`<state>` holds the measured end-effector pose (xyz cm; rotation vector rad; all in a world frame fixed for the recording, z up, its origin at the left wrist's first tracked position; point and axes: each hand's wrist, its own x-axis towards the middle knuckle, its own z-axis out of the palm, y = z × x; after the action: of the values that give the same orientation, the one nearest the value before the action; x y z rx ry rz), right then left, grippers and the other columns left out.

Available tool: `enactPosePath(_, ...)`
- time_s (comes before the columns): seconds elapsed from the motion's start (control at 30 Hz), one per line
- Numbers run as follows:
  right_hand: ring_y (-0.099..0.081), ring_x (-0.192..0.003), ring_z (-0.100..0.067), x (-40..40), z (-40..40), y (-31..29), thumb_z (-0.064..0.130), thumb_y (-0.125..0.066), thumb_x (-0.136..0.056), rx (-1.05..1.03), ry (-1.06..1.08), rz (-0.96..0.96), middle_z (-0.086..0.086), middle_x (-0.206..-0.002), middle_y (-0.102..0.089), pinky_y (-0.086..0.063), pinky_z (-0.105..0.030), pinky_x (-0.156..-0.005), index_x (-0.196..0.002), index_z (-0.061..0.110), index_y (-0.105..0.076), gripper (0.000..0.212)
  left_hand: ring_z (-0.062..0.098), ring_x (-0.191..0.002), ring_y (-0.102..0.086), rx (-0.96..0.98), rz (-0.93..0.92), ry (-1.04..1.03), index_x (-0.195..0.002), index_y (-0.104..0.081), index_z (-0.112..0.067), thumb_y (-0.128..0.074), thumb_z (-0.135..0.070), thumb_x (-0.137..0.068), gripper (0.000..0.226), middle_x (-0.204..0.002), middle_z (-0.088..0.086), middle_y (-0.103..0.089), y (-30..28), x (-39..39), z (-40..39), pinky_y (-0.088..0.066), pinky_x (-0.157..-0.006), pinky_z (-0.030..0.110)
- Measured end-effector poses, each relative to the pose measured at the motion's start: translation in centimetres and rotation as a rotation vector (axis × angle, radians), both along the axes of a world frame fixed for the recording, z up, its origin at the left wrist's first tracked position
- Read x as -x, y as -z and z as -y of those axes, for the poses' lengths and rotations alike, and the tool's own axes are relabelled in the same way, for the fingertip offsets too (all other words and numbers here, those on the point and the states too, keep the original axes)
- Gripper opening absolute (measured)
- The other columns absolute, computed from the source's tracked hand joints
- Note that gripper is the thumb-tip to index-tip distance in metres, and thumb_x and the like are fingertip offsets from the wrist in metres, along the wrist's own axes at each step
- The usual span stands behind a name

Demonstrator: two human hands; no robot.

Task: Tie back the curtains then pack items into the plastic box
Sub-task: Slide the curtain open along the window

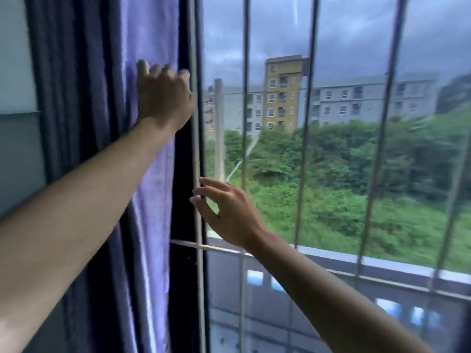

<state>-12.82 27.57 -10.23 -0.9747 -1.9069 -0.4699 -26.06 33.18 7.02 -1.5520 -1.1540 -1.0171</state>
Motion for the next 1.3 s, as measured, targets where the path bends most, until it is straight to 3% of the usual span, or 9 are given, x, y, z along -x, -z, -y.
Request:
enactPosePath(0.13, -0.067, -0.097, -0.023, -9.2, 4.7, 0.0, 0.030, -0.056, -0.091, -0.113, 0.201, -0.039, 0.000, -0.109, -0.071, -0.044, -0.043, -0.095, -0.094, 0.020, -0.073, 0.020, 0.038, -0.081, -0.058, -0.069, -0.102, 0.230, -0.090, -0.058, -0.003, -0.036, -0.018, -0.084, 0.027, -0.090, 0.024, -0.062, 0.6, -10.2, 3.5, -0.035, -0.086, 0.045)
enactPosePath(0.27, -0.061, -0.110, -0.017, -17.8, 11.2, 0.2, 0.028, -0.057, -0.090, -0.242, 0.482, -0.016, 0.003, -0.119, -0.067, -0.024, -0.053, -0.112, -0.115, 0.019, -0.068, 0.029, 0.035, -0.076, -0.058, -0.092, -0.134, 0.454, -0.090, -0.056, -0.009, -0.038, -0.022, -0.085, 0.024, -0.083, 0.019, -0.060, 1.7, -20.6, 7.7, -0.037, -0.080, 0.044)
enactPosePath(0.5, -0.044, -0.134, -0.023, -28.8, 22.5, 2.0, 0.025, -0.053, -0.089, -0.254, 0.808, 0.170, -0.006, -0.139, -0.054, -0.018, -0.056, -0.116, -0.131, 0.015, -0.057, 0.043, 0.028, -0.076, -0.059, -0.155, 0.084, 1.024, -0.085, -0.059, -0.014, -0.044, -0.021, -0.087, 0.017, -0.077, 0.007, -0.058, 4.1, -33.8, 16.7, -0.038, -0.082, 0.042)
enactPosePath(0.6, -0.034, -0.141, -0.024, -31.9, 26.3, 3.2, 0.029, -0.051, -0.087, -0.125, 1.039, 0.266, -0.009, -0.146, -0.045, -0.017, -0.057, -0.115, -0.139, 0.015, -0.049, 0.054, 0.026, -0.082, -0.061, -0.185, 0.030, 1.200, -0.093, -0.065, -0.014, -0.046, -0.023, -0.090, 0.021, -0.087, 0.006, -0.063, 5.3, -39.4, 19.9, -0.038, -0.082, 0.038)
enactPosePath(0.7, -0.025, -0.145, -0.024, -34.4, 29.5, 4.2, 0.033, -0.048, -0.086, 0.006, 1.265, 0.315, -0.010, -0.153, -0.034, -0.013, -0.056, -0.116, -0.146, 0.014, -0.038, 0.064, 0.026, -0.101, -0.062, -0.120, 0.033, 1.418, -0.116, -0.064, -0.009, -0.046, -0.031, -0.095, 0.036, -0.113, 0.009, -0.065, 7.0, -44.2, 23.0, -0.039, -0.090, 0.036)
enactPosePath(0.87, -0.019, -0.146, -0.027, -37.3, 32.0, 5.2, 0.033, -0.054, -0.084, 0.124, 1.472, 0.346, -0.012, -0.153, -0.034, -0.009, -0.055, -0.118, -0.145, 0.007, -0.038, 0.069, 0.024, -0.143, -0.027, 0.155, -0.064, 1.673, -0.148, -0.026, -0.004, -0.021, -0.059, -0.095, 0.077, -0.155, 0.015, -0.024, 9.6, -48.9, 27.5, -0.022, -0.118, 0.037)
enactPosePath(1.07, -0.029, -0.142, -0.030, -39.9, 33.3, 4.7, 0.032, -0.050, -0.087, 0.173, 1.654, 0.385, -0.014, -0.150, -0.038, -0.012, -0.052, -0.118, -0.144, 0.005, -0.038, 0.065, 0.023, -0.148, 0.003, 0.356, -0.005, 1.887, -0.151, -0.001, -0.004, -0.023, -0.075, -0.084, 0.100, -0.160, 0.014, 0.003, 9.0, -52.5, 31.6, -0.010, -0.120, 0.047)
enactPosePath(1.2, -0.029, -0.142, -0.030, -41.6, 34.0, 4.3, 0.022, -0.053, -0.082, 0.156, 1.716, 0.377, -0.015, -0.150, -0.037, -0.019, -0.052, -0.117, -0.144, 0.002, -0.035, 0.067, 0.027, -0.148, 0.004, 0.291, 0.035, 1.980, -0.152, 0.000, -0.008, -0.036, -0.060, -0.091, 0.088, -0.159, 0.016, 0.001, 6.6, -54.0, 33.7, -0.007, -0.120, 0.047)
enactPosePath(1.3, -0.039, -0.136, -0.031, -43.0, 34.8, 4.6, 0.015, -0.055, -0.075, 0.172, 1.766, 0.436, -0.016, -0.141, -0.049, -0.026, -0.052, -0.114, -0.137, 0.000, -0.045, 0.064, 0.031, -0.147, 0.000, 0.341, 0.031, 2.019, -0.152, -0.003, -0.009, -0.025, -0.039, -0.099, 0.064, -0.160, 0.016, -0.003, 6.5, -54.8, 35.6, -0.008, -0.120, 0.048)
